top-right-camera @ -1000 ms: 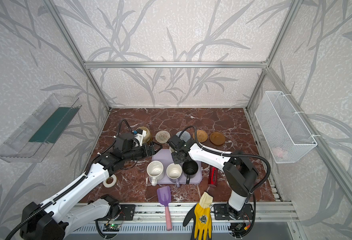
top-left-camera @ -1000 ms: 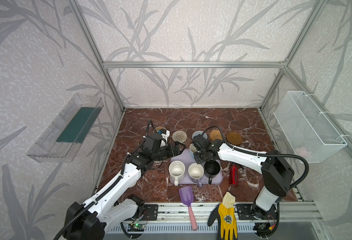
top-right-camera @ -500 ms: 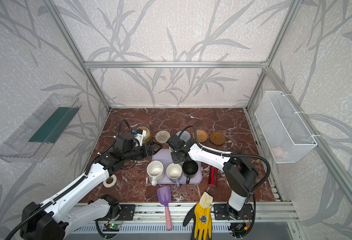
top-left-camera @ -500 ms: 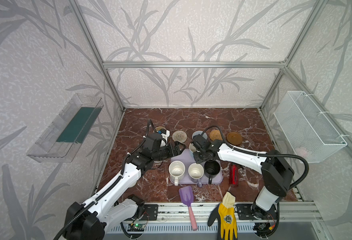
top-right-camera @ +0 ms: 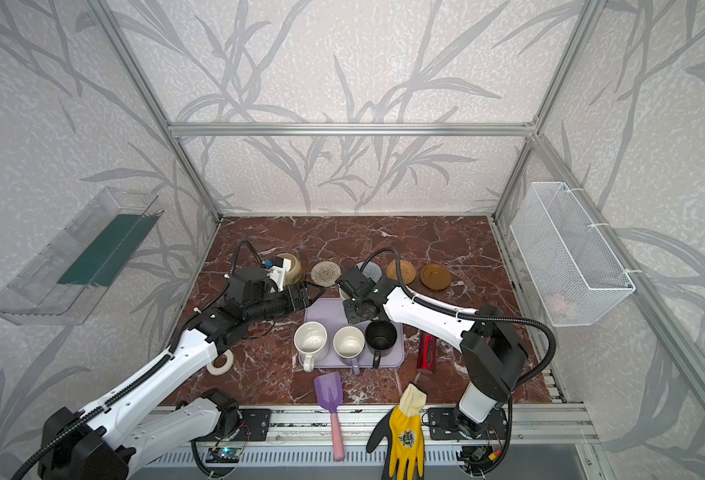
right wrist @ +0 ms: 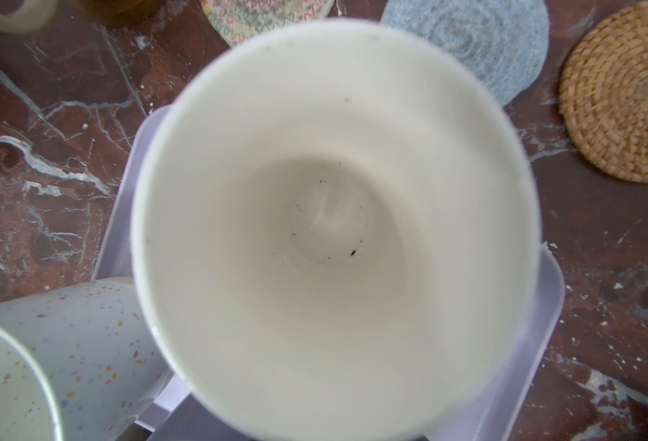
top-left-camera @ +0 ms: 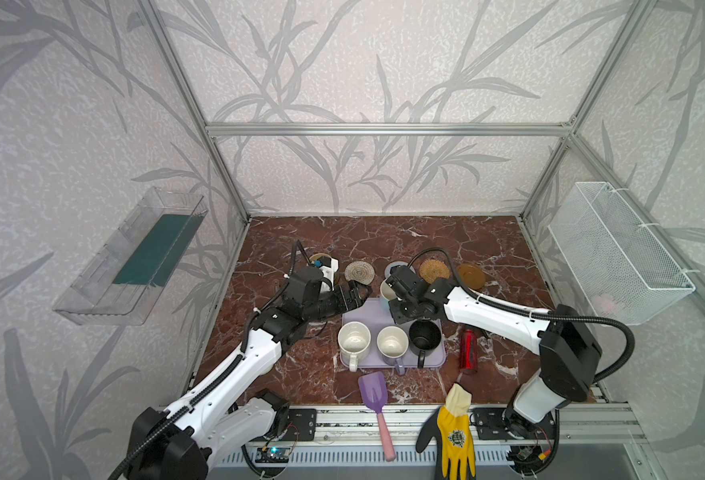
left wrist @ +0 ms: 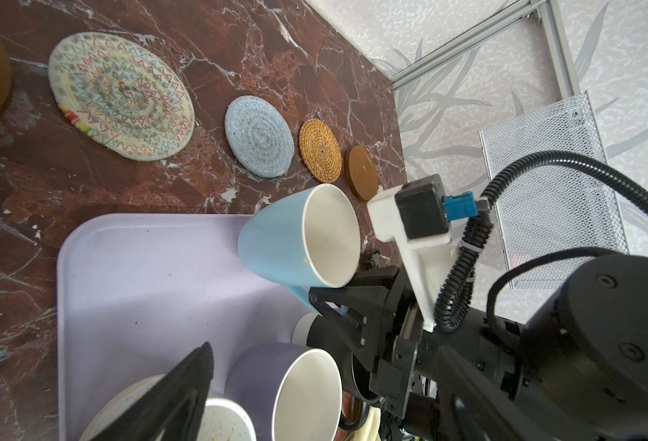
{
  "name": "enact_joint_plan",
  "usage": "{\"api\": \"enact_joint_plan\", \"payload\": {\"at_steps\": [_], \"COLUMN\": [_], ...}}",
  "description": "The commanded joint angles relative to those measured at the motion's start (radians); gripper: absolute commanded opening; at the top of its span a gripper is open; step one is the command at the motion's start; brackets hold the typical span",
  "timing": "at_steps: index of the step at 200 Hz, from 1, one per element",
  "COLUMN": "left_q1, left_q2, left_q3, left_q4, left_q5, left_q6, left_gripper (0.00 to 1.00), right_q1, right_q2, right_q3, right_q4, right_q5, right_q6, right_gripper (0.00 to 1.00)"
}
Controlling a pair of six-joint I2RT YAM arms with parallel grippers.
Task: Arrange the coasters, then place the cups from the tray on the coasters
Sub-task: 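Lift light-blue mug with right gripper and carry it toward the coasters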
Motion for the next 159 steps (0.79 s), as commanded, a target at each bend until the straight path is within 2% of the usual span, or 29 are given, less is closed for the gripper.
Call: {"api": "enact_joint_plan", "payload": {"at_steps": [1,18,49,99,159], "left_q1": [-0.002,-0.002,-0.001,0.017,0.125], "left_q2": [-0.035,-0.048,-0.07,-0.032,0.001], "left_q3": [-0.01,-0.007,0.001,0.039,0.05], "left_q4": [0.042,0.041,0.045,0.028,0.058], "left_q5": [-0.039,-0.069,-0.128,-0.16,-0.149], "left_q6": [-0.048,-0.065,-0.08,-0.086,-0.079], "left_gripper": [0.95,0.99,0.99,0.99,0.99], "right_q1": [0.004,0.003,0.007,0.012,0.012], "right_q2": [-0.065,-0.066,-0.055,0.024,0.217], "right_q3": [0.044,0.077,0.156,0.291,0.487], "right_q4": [0.008,-0.02,-0.063,-0.091,-0.115], "right_q5": [0.038,0.048,0.083,0.128,0.183], "right_q6": [0.037,0.068,0.107,0.09,0.077], "right_gripper": [0.0,0.0,0.0,0.0,0.0]}}
